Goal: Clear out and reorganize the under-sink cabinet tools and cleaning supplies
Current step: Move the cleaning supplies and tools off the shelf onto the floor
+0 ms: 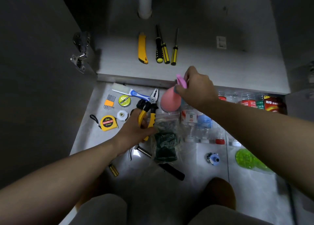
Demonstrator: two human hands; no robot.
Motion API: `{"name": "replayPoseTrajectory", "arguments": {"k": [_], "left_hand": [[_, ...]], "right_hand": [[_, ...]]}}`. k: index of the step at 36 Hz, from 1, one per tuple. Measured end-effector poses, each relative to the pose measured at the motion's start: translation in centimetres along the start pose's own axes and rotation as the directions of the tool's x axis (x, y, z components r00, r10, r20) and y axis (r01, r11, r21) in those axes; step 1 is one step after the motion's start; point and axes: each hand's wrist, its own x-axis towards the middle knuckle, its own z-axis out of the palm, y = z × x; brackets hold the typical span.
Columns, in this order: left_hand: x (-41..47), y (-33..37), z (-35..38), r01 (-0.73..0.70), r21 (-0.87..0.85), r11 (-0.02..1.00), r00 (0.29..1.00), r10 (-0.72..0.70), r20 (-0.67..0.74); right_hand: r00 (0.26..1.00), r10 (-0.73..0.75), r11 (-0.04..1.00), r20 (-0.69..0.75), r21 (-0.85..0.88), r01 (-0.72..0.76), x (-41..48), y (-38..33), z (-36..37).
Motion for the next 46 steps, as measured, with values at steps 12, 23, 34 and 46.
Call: {"name": "replayPoseTrajectory", "arguments": {"k": [12, 23, 34, 46], "left_hand": [[-0.3, -0.4, 1.5, -0.084, 0.221, 0.972, 0.988, 0.051, 0.148], [-1.1, 0.8, 4.5, -0.096, 0.226, 0.969, 0.969, 0.039, 0.245], [-2.2, 2.2, 9.8, -0.280, 0.271, 0.921, 0.865, 0.120, 0.488], [-1.1, 0.7, 5.5, -0.555, 0.825, 0.108, 0.832, 0.058, 0.552]], "right_hand": [[0.999, -0.029, 0.994, -0.027, 0.107, 0.031, -0.7, 1.3, -0.4], [0.824, 0.294, 0.724, 0.485, 0.450, -0.523, -7.6, 4.8, -3.1], [0.668, 0.194, 0.414, 0.718, 0.558, -0.720, -15.1, 4.1, 1.4], [0.659, 0.310, 0.847, 0.685, 0.115, -0.518, -16.7, 10.1, 2.6]]}}
